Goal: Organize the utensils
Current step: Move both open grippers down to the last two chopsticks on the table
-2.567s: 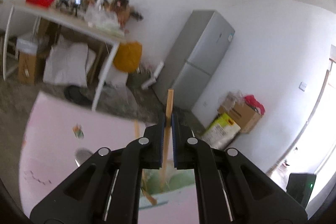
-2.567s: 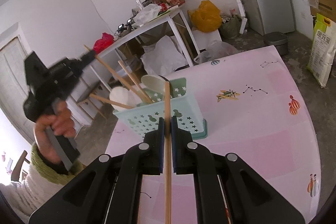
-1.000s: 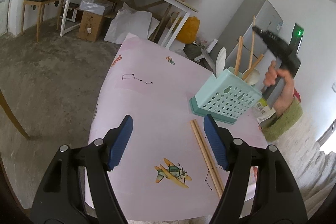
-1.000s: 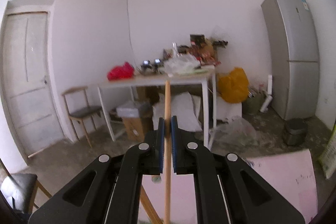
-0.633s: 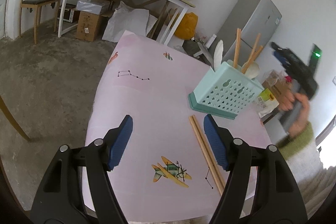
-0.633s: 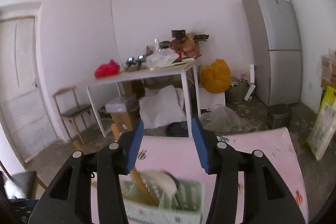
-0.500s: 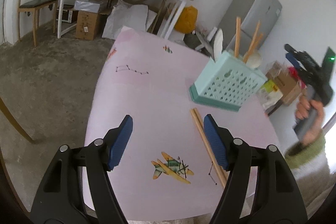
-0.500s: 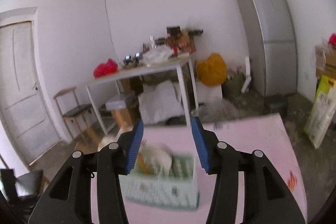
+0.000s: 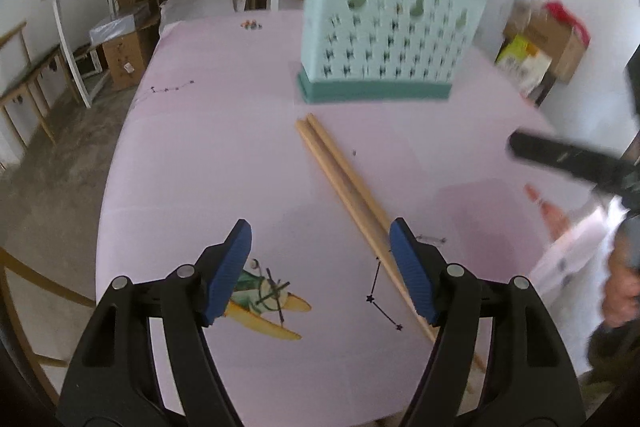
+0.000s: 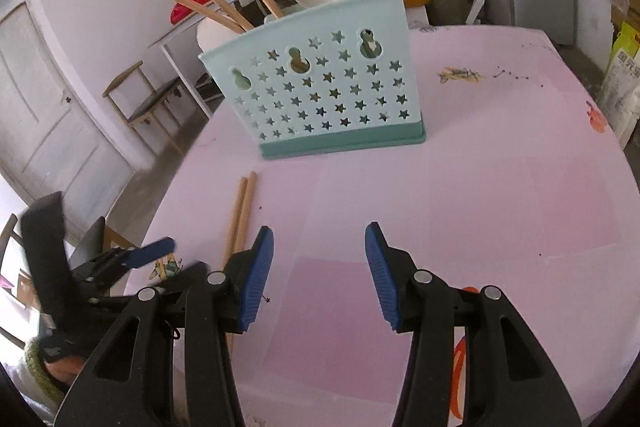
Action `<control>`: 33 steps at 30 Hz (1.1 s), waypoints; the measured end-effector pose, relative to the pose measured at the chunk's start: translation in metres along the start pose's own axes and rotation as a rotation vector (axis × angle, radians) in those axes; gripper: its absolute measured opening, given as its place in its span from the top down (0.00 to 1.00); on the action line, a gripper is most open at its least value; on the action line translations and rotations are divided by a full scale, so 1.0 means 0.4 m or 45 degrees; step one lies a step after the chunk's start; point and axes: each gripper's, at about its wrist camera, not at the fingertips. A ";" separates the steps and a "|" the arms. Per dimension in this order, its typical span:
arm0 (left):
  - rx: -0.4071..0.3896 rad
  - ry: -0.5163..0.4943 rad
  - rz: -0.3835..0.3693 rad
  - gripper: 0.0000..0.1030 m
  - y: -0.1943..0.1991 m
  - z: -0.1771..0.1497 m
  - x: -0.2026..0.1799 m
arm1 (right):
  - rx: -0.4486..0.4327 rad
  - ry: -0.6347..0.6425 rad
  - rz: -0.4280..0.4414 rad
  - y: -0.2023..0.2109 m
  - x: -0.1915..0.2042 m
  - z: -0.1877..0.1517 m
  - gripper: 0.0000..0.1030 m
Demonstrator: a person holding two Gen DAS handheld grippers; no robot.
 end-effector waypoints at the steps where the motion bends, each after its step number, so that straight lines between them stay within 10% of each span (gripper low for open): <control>1: 0.015 -0.003 0.006 0.34 -0.009 -0.002 -0.003 | -0.008 0.005 0.006 0.005 -0.002 0.003 0.54; 33: 0.053 0.068 0.116 0.63 0.030 -0.016 0.069 | 0.204 0.120 0.158 -0.084 0.120 -0.022 0.54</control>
Point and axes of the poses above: each gripper's, at about its wrist camera, not at the fingertips, and y roughly against the way its jaws point, x to its left, z to its top, and after that the axes turned 8 degrees about -z, right-handed
